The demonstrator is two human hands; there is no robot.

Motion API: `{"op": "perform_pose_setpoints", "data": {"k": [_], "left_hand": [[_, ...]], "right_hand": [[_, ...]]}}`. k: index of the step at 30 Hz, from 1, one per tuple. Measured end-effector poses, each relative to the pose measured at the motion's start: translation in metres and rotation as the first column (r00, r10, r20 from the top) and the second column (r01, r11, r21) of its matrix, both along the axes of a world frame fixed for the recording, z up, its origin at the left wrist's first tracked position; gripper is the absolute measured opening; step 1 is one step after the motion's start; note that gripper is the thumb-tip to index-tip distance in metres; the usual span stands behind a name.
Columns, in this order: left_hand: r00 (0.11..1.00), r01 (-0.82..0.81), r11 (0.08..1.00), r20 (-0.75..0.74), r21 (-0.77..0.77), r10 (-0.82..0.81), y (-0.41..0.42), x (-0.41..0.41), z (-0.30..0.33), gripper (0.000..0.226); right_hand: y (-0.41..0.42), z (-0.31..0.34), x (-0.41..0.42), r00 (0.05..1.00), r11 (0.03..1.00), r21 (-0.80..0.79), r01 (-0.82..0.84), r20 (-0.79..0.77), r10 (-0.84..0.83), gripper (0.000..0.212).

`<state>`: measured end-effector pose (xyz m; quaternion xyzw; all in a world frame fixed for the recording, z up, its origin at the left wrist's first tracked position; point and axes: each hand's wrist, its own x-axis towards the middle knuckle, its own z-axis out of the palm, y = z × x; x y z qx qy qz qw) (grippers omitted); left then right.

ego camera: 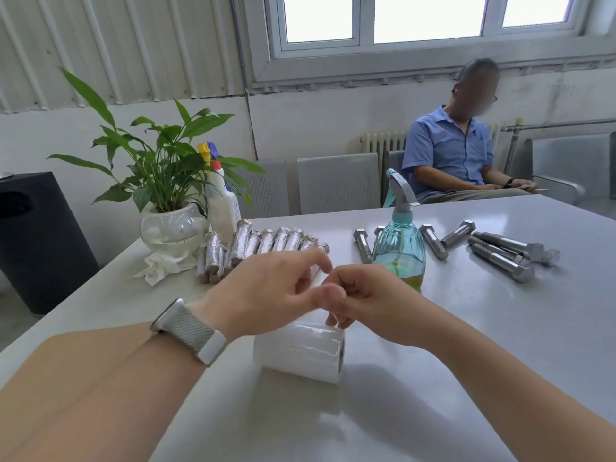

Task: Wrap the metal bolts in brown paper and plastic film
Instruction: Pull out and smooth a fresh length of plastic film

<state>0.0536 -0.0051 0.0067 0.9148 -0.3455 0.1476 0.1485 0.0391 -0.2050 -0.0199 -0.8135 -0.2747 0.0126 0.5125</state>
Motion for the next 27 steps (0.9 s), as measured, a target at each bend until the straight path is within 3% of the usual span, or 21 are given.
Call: {"op": "perform_pose_setpoints", "data": {"k": [3, 8, 13, 16, 18, 20, 22, 25, 27], "left_hand": [[0.995, 0.043, 0.986, 0.081, 0.162, -0.057, -0.012, 0.002, -0.003, 0.056], [0.996, 0.087, 0.993, 0.026, 0.085, -0.09, -0.009, 0.001, -0.013, 0.052], [0.98, 0.106, 0.994, 0.169, 0.027, -0.109, -0.01, -0.005, -0.026, 0.054], [0.959, 0.146, 0.989, 0.24, 0.024, -0.147, -0.011, -0.007, -0.026, 0.047], [0.956, 0.157, 0.987, 0.246, 0.028, -0.159, -0.011, -0.009, -0.026, 0.043], [0.963, 0.153, 0.988, 0.227, -0.026, -0.143, -0.01, -0.011, -0.029, 0.038], [0.982, 0.098, 0.987, 0.171, -0.127, -0.076, -0.009, -0.01, -0.03, 0.037], [0.996, -0.045, 0.947, 0.057, -0.319, 0.066, -0.005, -0.004, -0.034, 0.035], [0.98, -0.175, 0.879, 0.004, -0.444, 0.198, -0.001, -0.001, -0.04, 0.035]], "right_hand": [[-0.001, -0.002, 0.002, 1.0, 0.999, 0.053, -0.009, -0.023, 0.01, 0.017], [-0.004, -0.005, 0.006, 0.986, 0.99, 0.138, 0.025, -0.165, -0.002, 0.013], [-0.011, -0.006, 0.008, 0.93, 0.979, 0.205, 0.023, -0.363, 0.054, 0.024], [-0.018, -0.006, 0.011, 0.861, 0.955, 0.285, 0.078, -0.503, 0.079, 0.017], [-0.024, -0.01, 0.013, 0.846, 0.972, 0.232, 0.031, -0.525, 0.098, 0.009], [-0.029, -0.014, 0.013, 0.884, 0.992, 0.018, -0.125, -0.452, 0.119, 0.039], [-0.03, -0.014, 0.01, 0.917, 0.947, -0.186, -0.261, -0.353, 0.183, 0.06], [-0.02, -0.014, 0.005, 0.94, 0.928, -0.26, -0.266, -0.283, 0.19, 0.074], [-0.008, -0.017, 0.002, 0.956, 0.955, -0.202, -0.218, -0.24, 0.168, 0.071]]}}
